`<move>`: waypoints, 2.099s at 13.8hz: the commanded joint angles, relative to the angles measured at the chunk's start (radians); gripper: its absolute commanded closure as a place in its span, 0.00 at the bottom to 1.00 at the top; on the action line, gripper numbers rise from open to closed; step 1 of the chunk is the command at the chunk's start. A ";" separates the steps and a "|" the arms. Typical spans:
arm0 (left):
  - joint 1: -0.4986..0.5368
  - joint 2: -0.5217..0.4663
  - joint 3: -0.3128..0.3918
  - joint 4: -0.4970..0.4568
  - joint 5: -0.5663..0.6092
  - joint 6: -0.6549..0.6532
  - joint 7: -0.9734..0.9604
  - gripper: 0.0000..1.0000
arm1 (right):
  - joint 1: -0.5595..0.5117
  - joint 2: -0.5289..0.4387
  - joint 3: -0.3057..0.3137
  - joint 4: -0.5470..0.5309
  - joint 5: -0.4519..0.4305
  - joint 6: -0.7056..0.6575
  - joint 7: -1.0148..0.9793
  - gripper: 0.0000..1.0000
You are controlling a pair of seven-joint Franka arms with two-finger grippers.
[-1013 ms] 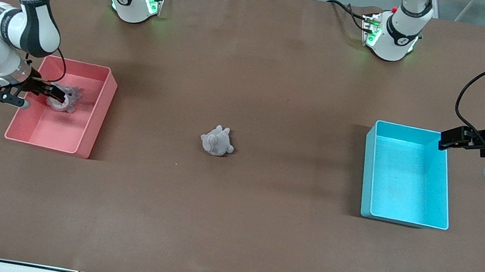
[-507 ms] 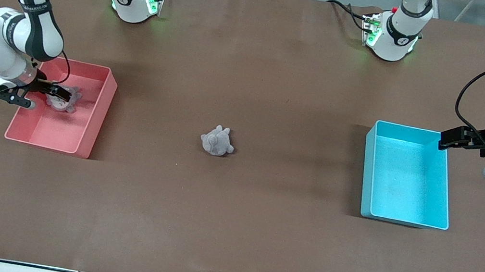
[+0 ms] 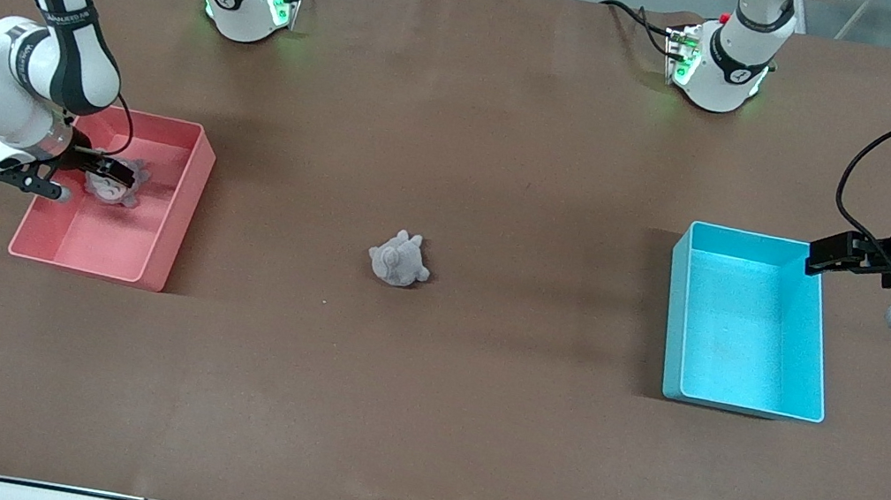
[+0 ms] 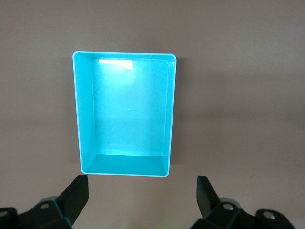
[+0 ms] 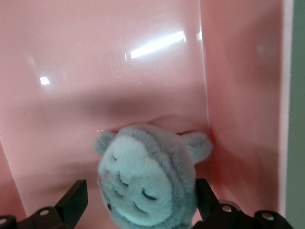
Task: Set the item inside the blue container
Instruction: 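Lower the right gripper into the pink box and grasp the second plush, then carry the second plush with the right gripper beside the first plush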
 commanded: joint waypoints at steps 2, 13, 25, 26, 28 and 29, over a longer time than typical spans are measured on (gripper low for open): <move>0.004 0.005 0.001 0.011 -0.030 -0.018 0.017 0.00 | -0.003 0.001 0.012 -0.012 0.020 0.007 0.014 0.00; 0.001 0.005 0.001 0.010 -0.032 -0.022 0.016 0.00 | 0.039 0.005 0.012 -0.010 0.020 0.004 0.089 0.29; -0.010 0.005 0.001 0.014 -0.032 -0.022 -0.003 0.00 | 0.085 -0.063 0.015 0.179 0.020 -0.341 0.200 0.98; -0.013 0.005 -0.001 0.014 -0.032 -0.022 -0.004 0.00 | 0.103 -0.065 0.015 0.254 0.020 -0.446 0.230 0.98; -0.018 0.005 -0.007 0.014 -0.032 -0.022 -0.009 0.00 | 0.163 -0.061 0.015 0.423 0.020 -0.645 0.343 0.98; -0.019 0.005 -0.007 0.014 -0.032 -0.022 -0.010 0.00 | 0.207 -0.060 0.015 0.480 0.020 -0.701 0.414 0.98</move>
